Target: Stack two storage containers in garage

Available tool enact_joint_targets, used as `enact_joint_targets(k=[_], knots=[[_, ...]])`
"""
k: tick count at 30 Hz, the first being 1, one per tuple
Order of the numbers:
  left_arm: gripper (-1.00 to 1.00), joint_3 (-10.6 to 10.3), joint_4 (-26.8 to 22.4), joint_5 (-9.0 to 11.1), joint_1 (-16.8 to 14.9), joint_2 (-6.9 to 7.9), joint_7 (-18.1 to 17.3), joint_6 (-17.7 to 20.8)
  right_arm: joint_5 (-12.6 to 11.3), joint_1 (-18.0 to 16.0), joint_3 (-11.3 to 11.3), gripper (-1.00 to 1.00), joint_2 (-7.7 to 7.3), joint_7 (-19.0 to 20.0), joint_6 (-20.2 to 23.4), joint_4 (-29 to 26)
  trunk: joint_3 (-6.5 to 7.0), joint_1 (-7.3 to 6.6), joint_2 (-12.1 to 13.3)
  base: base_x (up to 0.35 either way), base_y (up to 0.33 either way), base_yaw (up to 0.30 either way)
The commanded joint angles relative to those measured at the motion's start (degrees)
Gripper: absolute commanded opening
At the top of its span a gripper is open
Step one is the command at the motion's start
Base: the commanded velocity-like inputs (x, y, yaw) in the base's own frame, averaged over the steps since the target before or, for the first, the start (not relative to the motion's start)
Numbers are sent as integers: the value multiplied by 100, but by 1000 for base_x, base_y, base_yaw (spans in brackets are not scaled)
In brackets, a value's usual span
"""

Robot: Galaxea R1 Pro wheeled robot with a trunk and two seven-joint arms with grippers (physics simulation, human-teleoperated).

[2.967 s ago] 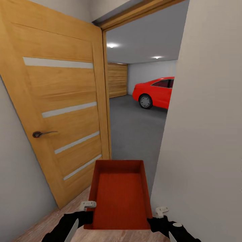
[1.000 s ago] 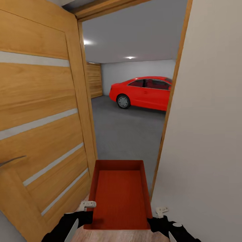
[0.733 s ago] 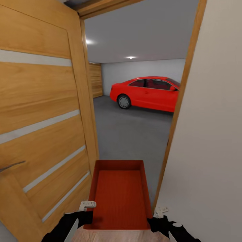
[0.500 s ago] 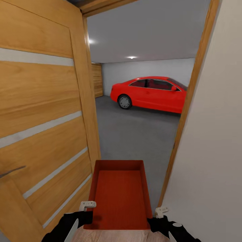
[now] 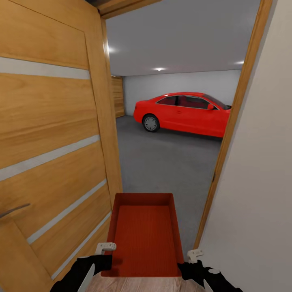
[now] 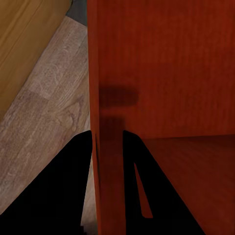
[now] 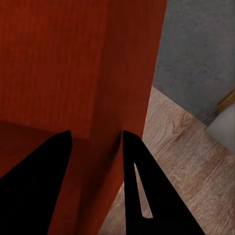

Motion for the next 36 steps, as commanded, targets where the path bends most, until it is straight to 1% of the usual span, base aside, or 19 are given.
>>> enact_joint_targets(k=[1,5,12,36], knots=[[-100,-2,-16,-1,-3,-198,31,-175,66,-2,-35,-100,112,23,36,10,-13,4,-13,0,0,0],[-100,-2,-16,-1,-3,-200,31,-175,64,-2,-35,-100,112,22,36,10,-13,4,-13,0,13,0],[-100,-2,-16,6,-3,-198,31,-175,59,-2,-35,-100,112,22,37,10,-13,4,-13,73,239,0],[-100,-1,-16,-1,-3,-205,31,-175,59,-2,-35,-100,112,21,36,10,-13,4,-13,3,5,0]])
